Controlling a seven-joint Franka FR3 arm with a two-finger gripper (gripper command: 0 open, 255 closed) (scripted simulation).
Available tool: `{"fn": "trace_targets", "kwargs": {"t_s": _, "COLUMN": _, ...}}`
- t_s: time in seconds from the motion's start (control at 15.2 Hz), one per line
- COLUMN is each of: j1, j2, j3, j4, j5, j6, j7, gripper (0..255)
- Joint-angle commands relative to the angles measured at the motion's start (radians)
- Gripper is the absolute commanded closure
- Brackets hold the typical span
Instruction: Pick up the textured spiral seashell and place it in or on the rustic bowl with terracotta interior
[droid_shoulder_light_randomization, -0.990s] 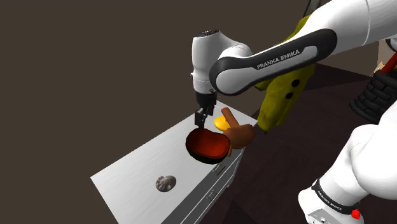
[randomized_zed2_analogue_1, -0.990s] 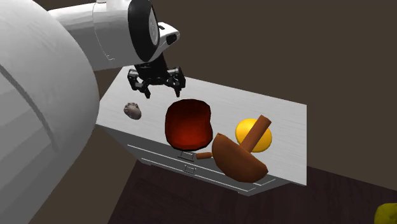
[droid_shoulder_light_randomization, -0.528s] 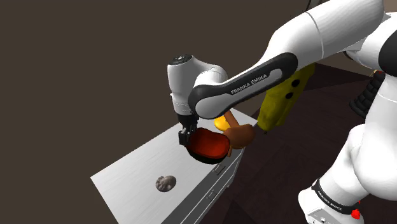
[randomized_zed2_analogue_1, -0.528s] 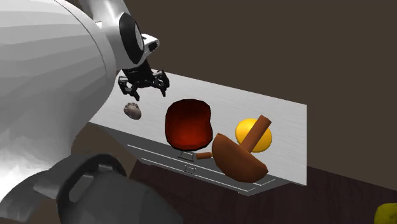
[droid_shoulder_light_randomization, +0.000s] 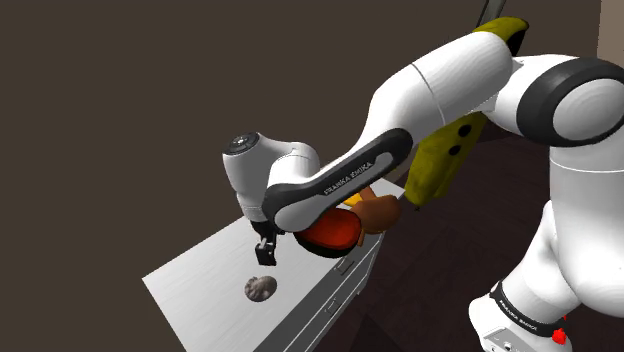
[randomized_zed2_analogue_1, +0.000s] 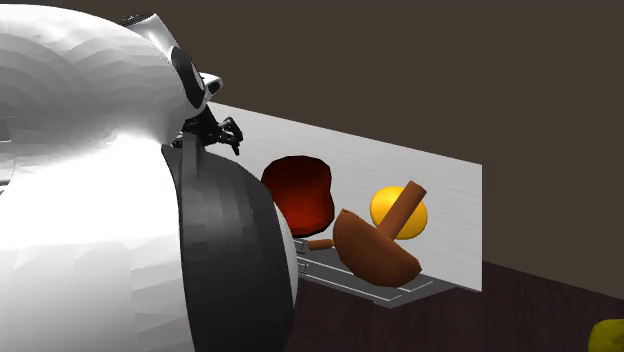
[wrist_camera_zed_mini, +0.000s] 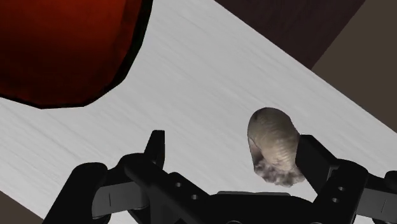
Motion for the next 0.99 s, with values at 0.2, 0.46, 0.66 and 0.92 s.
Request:
{"fn": "trace_targets", "kwargs": {"t_s": 0.2, "j1": 0.075, "j2": 0.168, "j3": 0.002, "j4": 0.147, "j5": -0.054, "j6": -0.019, "j7": -0.011, "gripper": 0}}
{"fn": "trace_targets", "kwargs": {"t_s": 0.46, "j1": 0.112, "j2": 0.249, "j3": -0.001, "j4": 0.212, "j5": -0.077, "j6": -0.019, "j7": -0.019, "gripper": 0}}
{"fn": "trace_targets", "kwargs": {"t_s": 0.66, "j1": 0.111, "j2": 0.267, "j3": -0.008, "j4": 0.200, "j5": -0.086, "j6": 0.011, "j7": -0.014, "gripper": 0}}
{"fn": "trace_targets", "kwargs": {"t_s": 0.92, "j1": 0.111, "j2": 0.290, "j3": -0.016, "j4": 0.188, "j5": -0.096, "j6": 0.045, "j7": -0.008, "gripper": 0}}
